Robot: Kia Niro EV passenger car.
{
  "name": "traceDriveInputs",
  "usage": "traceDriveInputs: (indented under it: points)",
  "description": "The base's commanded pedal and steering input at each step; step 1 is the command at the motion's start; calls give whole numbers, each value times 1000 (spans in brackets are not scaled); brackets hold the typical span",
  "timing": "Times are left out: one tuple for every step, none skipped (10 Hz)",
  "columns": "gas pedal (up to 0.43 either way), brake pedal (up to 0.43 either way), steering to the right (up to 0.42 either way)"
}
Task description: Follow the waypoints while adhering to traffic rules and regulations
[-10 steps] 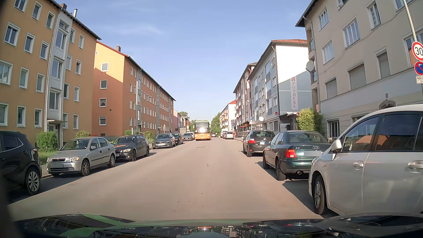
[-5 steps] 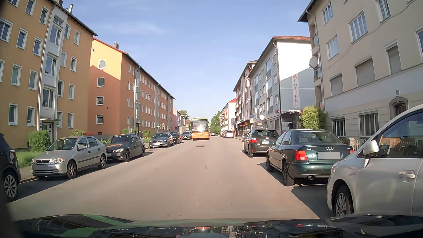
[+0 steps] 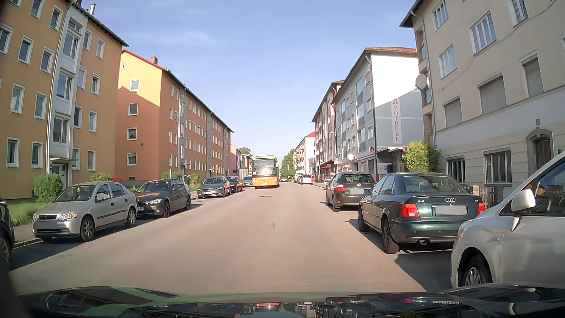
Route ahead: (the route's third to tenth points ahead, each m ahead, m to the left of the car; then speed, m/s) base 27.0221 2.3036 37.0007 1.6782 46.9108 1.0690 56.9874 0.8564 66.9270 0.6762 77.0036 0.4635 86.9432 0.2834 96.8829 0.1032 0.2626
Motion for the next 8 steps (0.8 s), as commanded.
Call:
traceDriveInputs:
  points:
    - [0, 341, -4]
    - [0, 335, -7]
    - [0, 329, -10]
    - [0, 329, -14]
    - [0, 329, -16]
    - [0, 329, -22]
    - [0, 329, -29]
    - [0, 329, -34]
